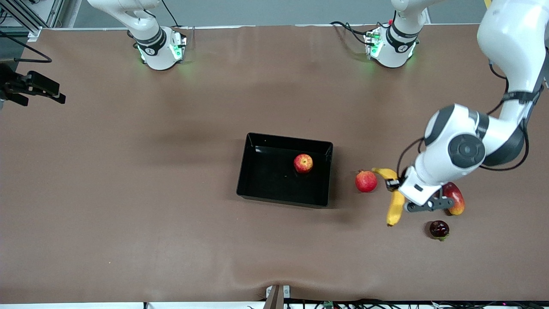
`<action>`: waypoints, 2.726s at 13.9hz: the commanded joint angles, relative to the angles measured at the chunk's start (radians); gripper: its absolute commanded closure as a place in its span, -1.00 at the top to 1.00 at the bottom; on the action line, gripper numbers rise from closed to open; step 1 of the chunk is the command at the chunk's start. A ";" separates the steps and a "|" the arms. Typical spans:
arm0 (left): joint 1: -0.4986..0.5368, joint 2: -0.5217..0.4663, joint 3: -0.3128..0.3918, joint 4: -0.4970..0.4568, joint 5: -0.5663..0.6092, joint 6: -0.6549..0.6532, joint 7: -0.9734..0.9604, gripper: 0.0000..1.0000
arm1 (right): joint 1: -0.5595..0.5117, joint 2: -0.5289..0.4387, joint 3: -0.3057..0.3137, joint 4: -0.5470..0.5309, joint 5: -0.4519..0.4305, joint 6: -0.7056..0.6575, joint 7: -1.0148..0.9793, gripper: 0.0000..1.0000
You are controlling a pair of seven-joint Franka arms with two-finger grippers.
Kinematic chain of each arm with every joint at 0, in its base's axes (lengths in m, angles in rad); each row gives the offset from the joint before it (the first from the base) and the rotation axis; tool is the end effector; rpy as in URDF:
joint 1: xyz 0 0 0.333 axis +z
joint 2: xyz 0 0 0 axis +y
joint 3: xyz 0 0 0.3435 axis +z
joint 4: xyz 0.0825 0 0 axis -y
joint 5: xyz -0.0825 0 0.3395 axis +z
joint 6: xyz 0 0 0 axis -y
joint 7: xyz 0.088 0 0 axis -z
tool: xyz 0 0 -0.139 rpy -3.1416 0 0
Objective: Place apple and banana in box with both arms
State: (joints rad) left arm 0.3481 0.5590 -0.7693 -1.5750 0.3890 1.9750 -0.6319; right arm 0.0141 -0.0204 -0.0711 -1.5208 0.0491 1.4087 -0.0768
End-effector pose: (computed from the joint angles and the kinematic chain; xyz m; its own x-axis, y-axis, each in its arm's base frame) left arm 0.6308 -0.1567 0.3939 0.9909 0.1347 -0.0045 0.1347 -0.9906 0.0220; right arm 0.4829 -0.0205 0.6380 0.9958 0.0280 -0.0873 0.0230 -0.9981 -0.0573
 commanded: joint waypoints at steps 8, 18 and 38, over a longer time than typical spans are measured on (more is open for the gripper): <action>-0.524 0.136 0.127 0.208 -0.018 -0.015 -0.320 -1.00 | -0.014 -0.007 0.013 0.008 0.000 -0.001 0.005 1.00; -0.837 0.324 0.343 0.331 -0.025 0.139 -0.422 -1.00 | -0.025 -0.004 0.008 0.011 -0.009 0.059 0.014 1.00; -0.605 -0.105 0.455 0.305 -0.096 -0.267 -0.223 1.00 | -0.023 -0.003 0.010 0.036 -0.015 -0.013 0.100 1.00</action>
State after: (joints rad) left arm -0.3436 0.5539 -0.3072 -1.2048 0.3315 1.7627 -0.9258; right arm 0.0085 -0.0201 -0.0752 -1.4963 0.0470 1.4111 0.0098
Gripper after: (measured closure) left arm 0.000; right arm 0.000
